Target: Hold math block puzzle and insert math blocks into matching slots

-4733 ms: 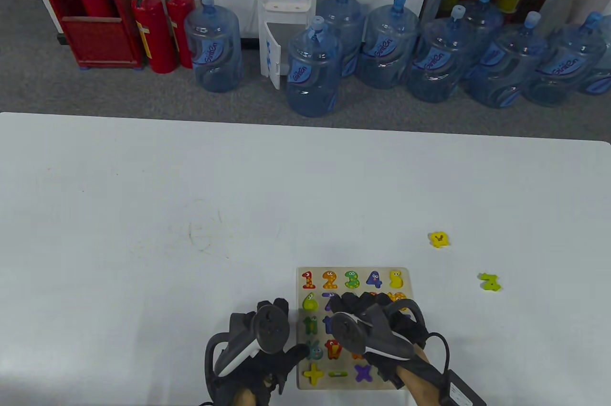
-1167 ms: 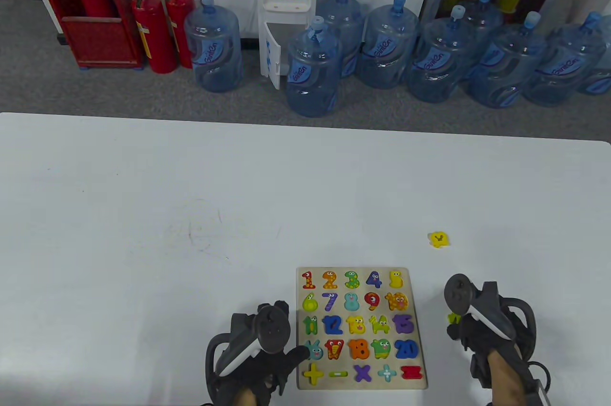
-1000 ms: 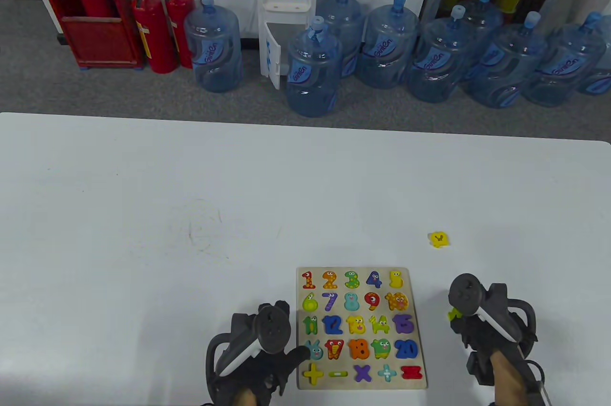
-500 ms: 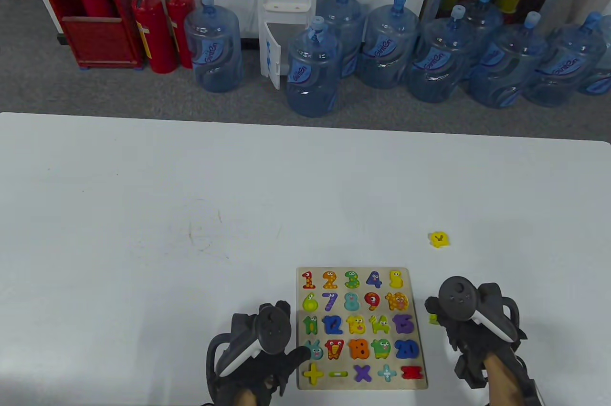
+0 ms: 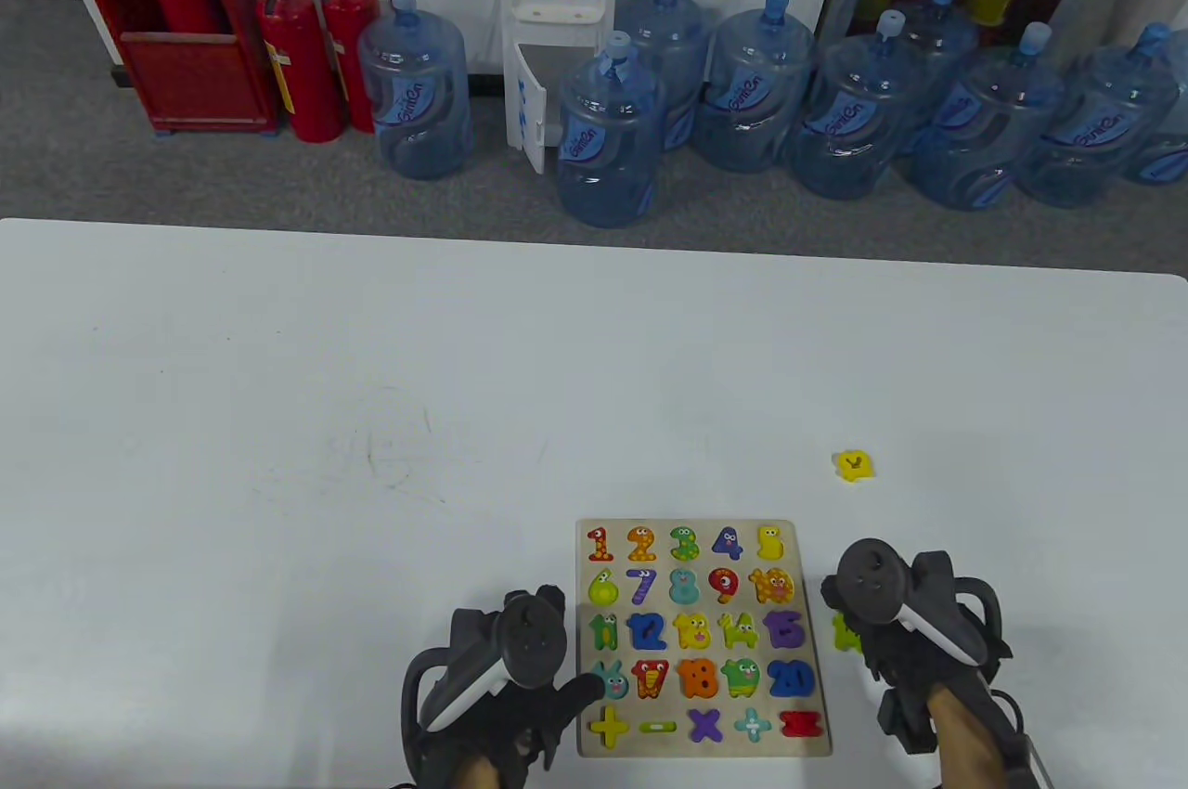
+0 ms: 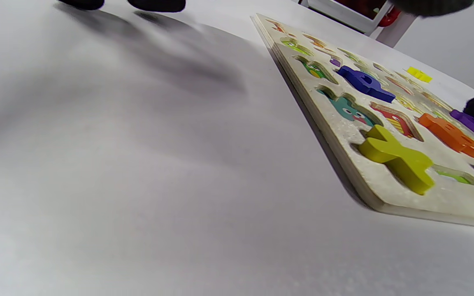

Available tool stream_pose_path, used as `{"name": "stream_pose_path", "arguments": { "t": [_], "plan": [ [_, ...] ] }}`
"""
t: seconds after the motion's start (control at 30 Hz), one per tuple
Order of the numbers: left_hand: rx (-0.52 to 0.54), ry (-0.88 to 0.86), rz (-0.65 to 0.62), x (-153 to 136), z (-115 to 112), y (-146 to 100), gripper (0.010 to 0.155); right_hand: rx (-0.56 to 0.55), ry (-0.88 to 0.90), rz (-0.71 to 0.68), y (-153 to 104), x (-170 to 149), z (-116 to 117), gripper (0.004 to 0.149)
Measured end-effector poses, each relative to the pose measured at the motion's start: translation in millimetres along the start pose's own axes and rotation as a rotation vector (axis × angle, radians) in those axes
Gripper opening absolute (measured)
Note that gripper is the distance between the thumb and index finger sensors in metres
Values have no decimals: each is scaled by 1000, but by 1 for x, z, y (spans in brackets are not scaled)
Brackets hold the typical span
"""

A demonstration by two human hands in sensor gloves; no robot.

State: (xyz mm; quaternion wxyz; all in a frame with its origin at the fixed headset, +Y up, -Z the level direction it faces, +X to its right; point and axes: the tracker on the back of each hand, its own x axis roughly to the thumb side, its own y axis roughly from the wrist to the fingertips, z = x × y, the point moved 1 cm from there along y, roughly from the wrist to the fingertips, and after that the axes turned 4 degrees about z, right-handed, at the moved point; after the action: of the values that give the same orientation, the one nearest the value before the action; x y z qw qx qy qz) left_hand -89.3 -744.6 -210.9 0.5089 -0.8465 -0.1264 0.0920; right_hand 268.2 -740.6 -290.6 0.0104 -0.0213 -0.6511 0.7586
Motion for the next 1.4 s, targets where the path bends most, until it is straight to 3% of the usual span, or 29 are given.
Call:
{"name": "stream_pose_path", "arguments": {
  "t": [0.17, 0.37, 0.6, 0.7, 0.8, 0.87, 1.13, 1.33, 1.4],
  "plan": [
    [-2, -1, -2, 0, 0, 0, 90, 12, -23, 1, -2, -1, 0, 53],
    [-2, 0, -1, 0, 0, 0, 90, 148, -76, -28, -2, 0, 6, 75],
    [-5, 1, 0, 0, 0, 0, 90, 211, -95, -22, 1, 0, 14, 96],
    [-7, -1, 1, 0, 0, 0, 90, 154, -59, -7, 2, -1, 12, 91],
    [-6, 1, 1, 0, 0, 0, 91, 7, -69, 6, 1, 3, 5, 69],
    [-6, -1, 2, 0, 0, 0, 90, -26, -84, 7, 1, 7, 5, 63],
    [-4, -3, -1, 0, 0, 0, 90, -46, -83, -58, -5, 17, -2, 61],
    [-4, -4, -1, 0, 0, 0, 90, -268, 3, -187, -25, 40, -26, 61],
    [-4, -3, -1, 0, 1, 0, 90, -292, 8, -229, -31, 50, -30, 61]
  ]
}}
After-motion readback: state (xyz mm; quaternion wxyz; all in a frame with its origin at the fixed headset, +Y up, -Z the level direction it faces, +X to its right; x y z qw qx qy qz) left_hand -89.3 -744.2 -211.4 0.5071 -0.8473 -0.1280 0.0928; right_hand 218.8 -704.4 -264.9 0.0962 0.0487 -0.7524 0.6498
